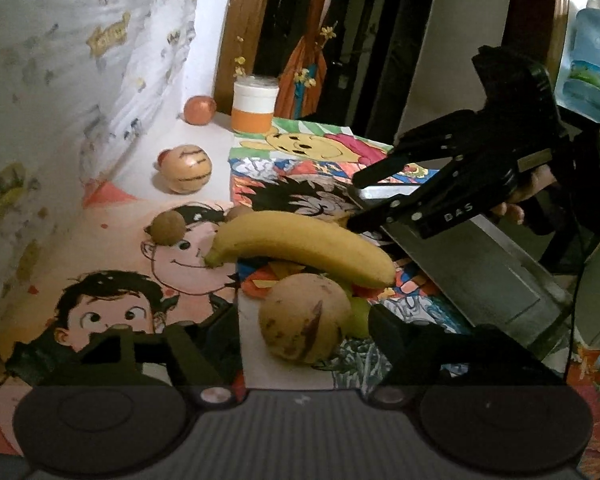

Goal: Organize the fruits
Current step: 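Move the left tool toward the speckled fruit while the right tool approaches the banana, then grasp the large speckled fruit with the left tool while the right tool grasps the plain banana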

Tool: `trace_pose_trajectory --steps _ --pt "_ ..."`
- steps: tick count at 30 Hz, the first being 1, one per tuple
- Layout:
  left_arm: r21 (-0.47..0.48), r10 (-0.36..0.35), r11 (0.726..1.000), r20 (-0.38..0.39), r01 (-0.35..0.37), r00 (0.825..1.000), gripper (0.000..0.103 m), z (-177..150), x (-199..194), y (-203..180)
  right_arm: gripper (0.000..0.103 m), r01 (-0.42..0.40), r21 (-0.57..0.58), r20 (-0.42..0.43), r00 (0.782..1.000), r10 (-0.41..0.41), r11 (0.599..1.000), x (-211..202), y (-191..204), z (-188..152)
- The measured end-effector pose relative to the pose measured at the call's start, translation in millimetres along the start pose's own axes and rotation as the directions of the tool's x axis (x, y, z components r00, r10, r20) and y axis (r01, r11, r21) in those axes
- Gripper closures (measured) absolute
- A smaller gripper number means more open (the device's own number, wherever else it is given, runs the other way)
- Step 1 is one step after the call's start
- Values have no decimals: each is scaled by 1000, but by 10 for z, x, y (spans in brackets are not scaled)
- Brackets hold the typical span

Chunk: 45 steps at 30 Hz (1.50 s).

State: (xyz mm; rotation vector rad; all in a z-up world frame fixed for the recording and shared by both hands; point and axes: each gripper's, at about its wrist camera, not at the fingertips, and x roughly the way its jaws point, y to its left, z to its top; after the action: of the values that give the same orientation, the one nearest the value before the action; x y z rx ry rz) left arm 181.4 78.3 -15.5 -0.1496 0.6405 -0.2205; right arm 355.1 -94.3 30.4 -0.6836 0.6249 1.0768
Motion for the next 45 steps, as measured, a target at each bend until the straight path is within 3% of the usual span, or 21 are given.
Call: trace_pose_trajectory --steps 4,14,20,24,33,39,45 --pt "-25 -7 1000 -18 7 1000 40 23 41 41 44 -44 -29 -18 999 44 999 78 30 32" --pt "-54 -19 998 -36 17 999 43 49 109 44 45 -154 -78 -79 986 148 985 217 24 97" --pt "-81 -18 997 -38 15 999 47 55 110 54 63 -219 -41 -83 973 215 975 313 31 87" --pt "-110 -8 994 -39 4 999 47 53 88 71 69 -213 10 -64 975 213 977 277 35 33" --pt "-166 117 979 -39 -122 992 47 59 -3 128 70 -121 191 -88 986 140 974 63 40 -113" --pt "-143 148 978 -30 -151 988 46 61 24 68 61 -82 191 -69 993 97 978 126 45 -72" --pt "-127 165 977 -39 -169 985 46 47 81 58 62 -100 231 -38 993 111 968 224 60 -121"
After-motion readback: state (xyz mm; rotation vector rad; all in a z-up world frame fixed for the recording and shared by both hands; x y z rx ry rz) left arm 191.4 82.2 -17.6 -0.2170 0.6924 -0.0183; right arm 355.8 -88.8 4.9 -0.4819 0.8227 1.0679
